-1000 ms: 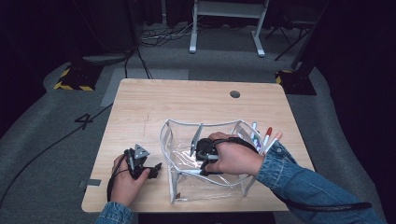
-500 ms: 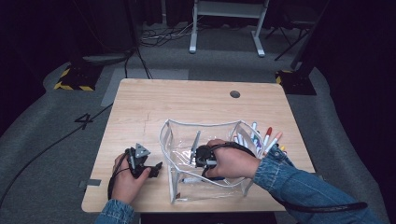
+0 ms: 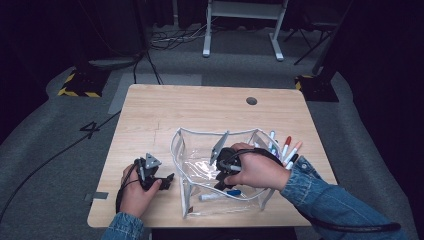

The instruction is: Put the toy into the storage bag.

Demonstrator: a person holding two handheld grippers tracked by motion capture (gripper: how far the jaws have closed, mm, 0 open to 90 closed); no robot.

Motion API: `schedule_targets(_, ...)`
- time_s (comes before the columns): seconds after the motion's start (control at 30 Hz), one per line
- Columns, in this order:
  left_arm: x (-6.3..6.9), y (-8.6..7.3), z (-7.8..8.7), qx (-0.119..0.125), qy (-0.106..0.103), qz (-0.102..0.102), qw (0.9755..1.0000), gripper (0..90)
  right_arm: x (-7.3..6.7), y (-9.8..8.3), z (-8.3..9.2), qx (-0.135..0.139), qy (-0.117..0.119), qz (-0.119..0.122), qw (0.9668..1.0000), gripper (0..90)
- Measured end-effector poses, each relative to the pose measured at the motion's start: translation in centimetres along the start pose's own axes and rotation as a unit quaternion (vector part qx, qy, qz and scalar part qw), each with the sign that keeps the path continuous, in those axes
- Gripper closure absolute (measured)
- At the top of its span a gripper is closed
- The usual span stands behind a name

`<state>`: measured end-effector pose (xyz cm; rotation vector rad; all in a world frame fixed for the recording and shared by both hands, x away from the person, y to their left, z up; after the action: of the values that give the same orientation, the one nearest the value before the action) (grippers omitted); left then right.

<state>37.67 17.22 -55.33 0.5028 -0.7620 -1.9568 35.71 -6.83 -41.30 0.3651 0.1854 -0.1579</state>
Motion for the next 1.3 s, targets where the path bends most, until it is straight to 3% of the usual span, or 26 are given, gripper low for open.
schedule_targets(0.03,0.0,0.0,0.0,0.000,-0.001,0.001,1.0000,13.3,0.0,0.0,0.0,0.000,0.000,0.000,1.0000,66.2)
schedule_targets(0.07,0.0,0.0,0.0,0.000,0.000,0.000,1.0000,13.3,0.1,0.1,1.0,0.029,-0.012,-0.007,0.9995,65.0)
schedule_targets(0.13,0.0,0.0,0.0,0.000,0.000,0.000,1.0000,13.3,0.1,0.1,1.5,0.042,-0.016,-0.008,0.9989,64.6)
schedule_targets(0.17,0.0,0.0,0.0,0.000,0.000,0.001,1.0000,13.3,0.2,0.2,2.5,0.077,-0.028,0.001,0.9966,60.8)
schedule_targets(0.2,0.0,0.0,0.0,0.000,-0.001,0.001,1.0000,13.3,0.3,0.2,3.0,0.095,-0.031,0.003,0.9950,60.2)
schedule_targets(0.23,0.0,0.0,0.0,0.000,-0.001,0.001,1.0000,13.3,0.3,0.2,3.0,0.095,-0.031,0.003,0.9950,60.2)
schedule_targets(0.3,0.0,0.0,0.0,0.000,-0.001,0.000,1.0000,13.3,0.4,0.1,4.7,0.131,-0.046,0.004,0.9904,58.9)
schedule_targets(0.33,0.0,0.0,0.0,0.000,-0.001,0.000,1.0000,13.3,0.4,0.1,4.7,0.131,-0.046,0.004,0.9904,58.9)
schedule_targets(0.37,0.0,0.0,0.0,0.000,0.001,0.000,1.0000,13.3,0.5,-0.1,5.9,0.152,-0.053,-0.003,0.9870,58.6)
schedule_targets(0.4,0.0,0.0,0.0,0.001,0.001,0.000,1.0000,13.3,0.5,-0.1,5.9,0.152,-0.053,-0.003,0.9870,58.6)
schedule_targets(0.57,0.0,0.0,0.0,0.000,0.000,0.000,1.0000,13.3,0.9,-1.8,8.9,0.183,-0.080,-0.023,0.9795,56.9)
schedule_targets(0.67,0.0,0.0,0.0,0.000,-0.001,0.000,1.0000,13.3,1.2,-3.2,10.3,0.204,-0.088,-0.033,0.9745,55.9)
schedule_targets(0.7,0.0,0.0,0.0,0.000,-0.001,0.000,1.0000,13.3,1.4,-4.3,11.2,0.217,-0.091,-0.050,0.9705,55.6)
schedule_targets(0.73,0.0,0.0,0.0,0.000,-0.001,0.001,1.0000,13.3,1.4,-4.3,11.2,0.217,-0.091,-0.050,0.9705,55.6)
schedule_targets(0.8,0.0,0.0,0.0,0.000,-0.001,0.001,1.0000,13.3,1.8,-6.2,12.4,0.228,-0.103,-0.066,0.9659,55.3)
schedule_targets(0.83,0.0,0.0,0.0,0.000,-0.001,0.001,1.0000,13.3,1.8,-6.2,12.4,0.228,-0.103,-0.066,0.9659,55.3)
schedule_targets(0.87,0.0,0.0,0.0,0.000,-0.001,0.000,1.0000,13.3,2.1,-7.6,13.1,0.234,-0.112,-0.079,0.9625,54.8)
schedule_targets(0.9,0.0,0.0,0.0,0.000,-0.001,0.001,1.0000,13.3,2.1,-7.6,13.1,0.234,-0.112,-0.079,0.9625,54.8)
schedule_targets(0.97,0.0,0.0,0.0,0.000,-0.001,0.000,1.0000,13.3,2.6,-10.0,14.1,0.252,-0.122,-0.103,0.9544,53.9)
schedule_targets(1.0,0.0,0.0,0.0,0.000,0.001,0.000,1.0000,13.3,2.6,-10.0,14.1,0.252,-0.122,-0.103,0.9544,53.9)
schedule_targets(1.07,0.0,0.0,0.0,0.000,0.001,0.000,1.0000,13.3,2.9,-11.7,14.7,0.262,-0.132,-0.122,0.9481,53.3)
schedule_targets(1.1,0.0,0.0,0.0,0.000,0.001,0.000,1.0000,13.3,3.2,-13.4,15.2,0.270,-0.147,-0.136,0.9419,52.8)
schedule_targets(1.13,0.0,0.0,0.0,0.000,0.001,0.000,1.0000,13.3,3.2,-13.4,15.2,0.270,-0.147,-0.136,0.9419,52.8)
schedule_targets(1.2,0.0,0.0,0.0,0.001,0.001,0.003,1.0000,13.3,3.7,-15.3,15.4,0.272,-0.160,-0.156,0.9358,51.9)
schedule_targets(1.23,0.1,-0.1,0.0,0.002,0.006,0.005,1.0000,13.4,4.3,-17.2,15.2,0.271,-0.178,-0.178,0.9291,50.7)
schedule_targets(1.3,0.1,-0.1,0.0,0.003,0.005,0.005,1.0000,13.4,5.1,-19.1,14.6,0.266,-0.191,-0.204,0.9226,49.5)
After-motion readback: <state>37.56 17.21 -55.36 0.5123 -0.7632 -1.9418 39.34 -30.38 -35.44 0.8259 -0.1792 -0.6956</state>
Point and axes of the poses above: each handheld gripper's, and its own axes: z roughly backward along the jaws, y roughly out of its top, x roughly to its right, the point moved 5 cm from there along -z, roughly forward along the jaws, and after that the axes turned 5 degrees about y, right-handed, at the moved point
